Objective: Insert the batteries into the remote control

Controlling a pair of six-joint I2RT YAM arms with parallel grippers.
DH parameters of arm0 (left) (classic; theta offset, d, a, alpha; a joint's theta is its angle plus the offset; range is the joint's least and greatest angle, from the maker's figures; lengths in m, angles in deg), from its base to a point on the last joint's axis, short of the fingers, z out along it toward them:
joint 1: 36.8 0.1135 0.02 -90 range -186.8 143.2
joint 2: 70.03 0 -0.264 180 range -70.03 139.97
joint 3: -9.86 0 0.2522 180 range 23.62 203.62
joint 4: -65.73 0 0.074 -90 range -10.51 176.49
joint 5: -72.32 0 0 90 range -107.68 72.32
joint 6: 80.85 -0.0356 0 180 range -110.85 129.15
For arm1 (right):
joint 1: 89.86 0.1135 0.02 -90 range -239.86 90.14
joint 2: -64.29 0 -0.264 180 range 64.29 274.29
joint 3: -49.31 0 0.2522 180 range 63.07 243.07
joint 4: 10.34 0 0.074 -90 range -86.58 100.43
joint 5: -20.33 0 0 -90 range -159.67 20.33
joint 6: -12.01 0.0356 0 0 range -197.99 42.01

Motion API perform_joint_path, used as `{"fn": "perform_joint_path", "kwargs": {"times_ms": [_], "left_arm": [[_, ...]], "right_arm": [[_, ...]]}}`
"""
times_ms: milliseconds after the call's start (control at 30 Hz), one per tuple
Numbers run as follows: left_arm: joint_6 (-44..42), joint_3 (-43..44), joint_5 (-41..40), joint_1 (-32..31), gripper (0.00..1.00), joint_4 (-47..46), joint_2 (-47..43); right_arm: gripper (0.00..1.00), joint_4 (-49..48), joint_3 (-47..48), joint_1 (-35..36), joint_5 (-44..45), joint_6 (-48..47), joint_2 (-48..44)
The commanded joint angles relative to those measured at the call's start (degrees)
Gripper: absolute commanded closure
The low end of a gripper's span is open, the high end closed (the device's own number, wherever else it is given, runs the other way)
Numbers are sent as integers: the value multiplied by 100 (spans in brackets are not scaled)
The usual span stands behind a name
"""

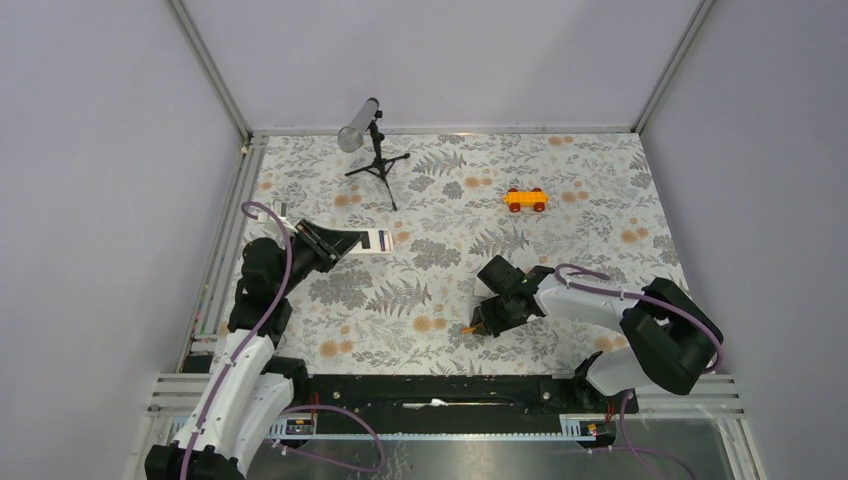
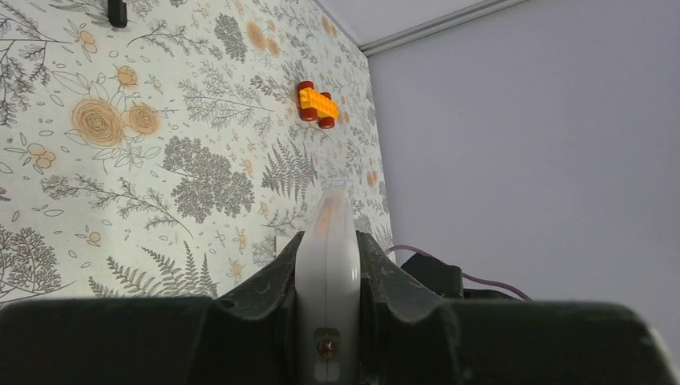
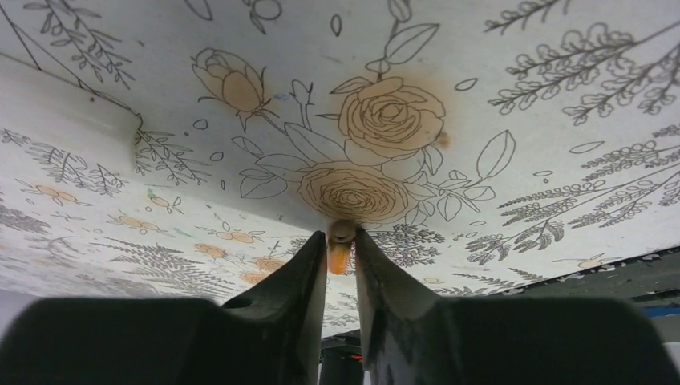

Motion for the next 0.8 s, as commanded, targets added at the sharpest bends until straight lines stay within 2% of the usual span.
{"fn": "perform_joint_path", "kwargs": {"times_ms": [0,100,200,333,433,567,767], "left_arm": [[-175,99,-91,35,100,-100,-88],[-252,164,-103,35,100,-2,-83],[-314,219,-108,35,100,53,-73],[-330,241,-117,35,100,69,-46],[-335,239,-125,35,100,68,-27],[-338,248,-137,35,100,77,-35],[-319,196,-175,35,100,56,-39]], "right_arm": [[77,364,140,40,416,-256,189],[80,553,212,41,501,-534,216],[78,875,412,38,920,-937,228],[56,1320,788,42,1293,-1565,300],[47,1395,967,45,1193,-1667,369],[47,1211,886,51,588,-1567,575],[51,1118,929,216,162,-1370,692]]}}
